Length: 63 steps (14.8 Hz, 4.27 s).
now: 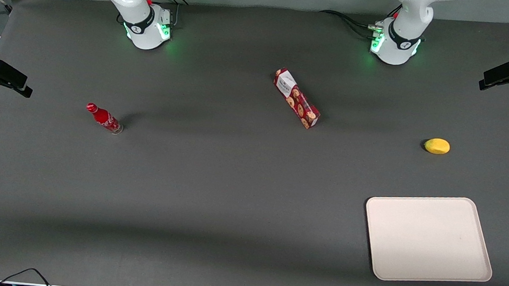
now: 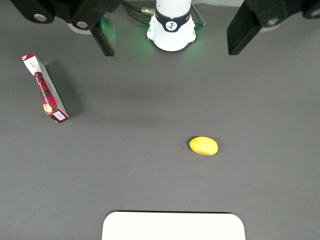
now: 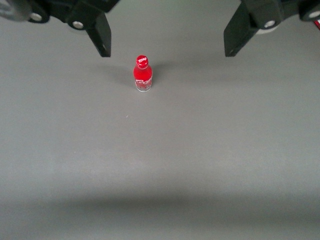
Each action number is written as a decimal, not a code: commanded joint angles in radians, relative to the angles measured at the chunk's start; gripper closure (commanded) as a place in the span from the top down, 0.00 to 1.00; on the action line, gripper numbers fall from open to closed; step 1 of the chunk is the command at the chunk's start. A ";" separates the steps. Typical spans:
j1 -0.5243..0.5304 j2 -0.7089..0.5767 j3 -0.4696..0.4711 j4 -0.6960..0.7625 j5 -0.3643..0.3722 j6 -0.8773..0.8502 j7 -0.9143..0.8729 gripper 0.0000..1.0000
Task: Place red cookie box on tray
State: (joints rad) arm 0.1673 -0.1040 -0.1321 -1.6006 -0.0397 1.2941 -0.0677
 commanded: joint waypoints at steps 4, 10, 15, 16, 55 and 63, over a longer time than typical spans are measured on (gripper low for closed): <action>-0.017 -0.006 0.002 0.011 0.001 -0.013 0.052 1.00; -0.020 -0.014 -0.150 -0.010 -0.101 -0.070 -0.232 1.00; -0.020 -0.020 -0.426 -0.192 -0.163 0.103 -0.686 1.00; -0.022 -0.025 -0.482 -0.250 -0.178 0.190 -0.758 1.00; -0.149 0.497 -0.742 -0.746 0.738 1.163 -2.017 0.00; -0.155 0.489 -0.761 -0.477 0.577 0.875 -1.980 0.00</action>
State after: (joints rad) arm 0.0276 0.3958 -0.8787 -2.2086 0.6076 2.2926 -2.0611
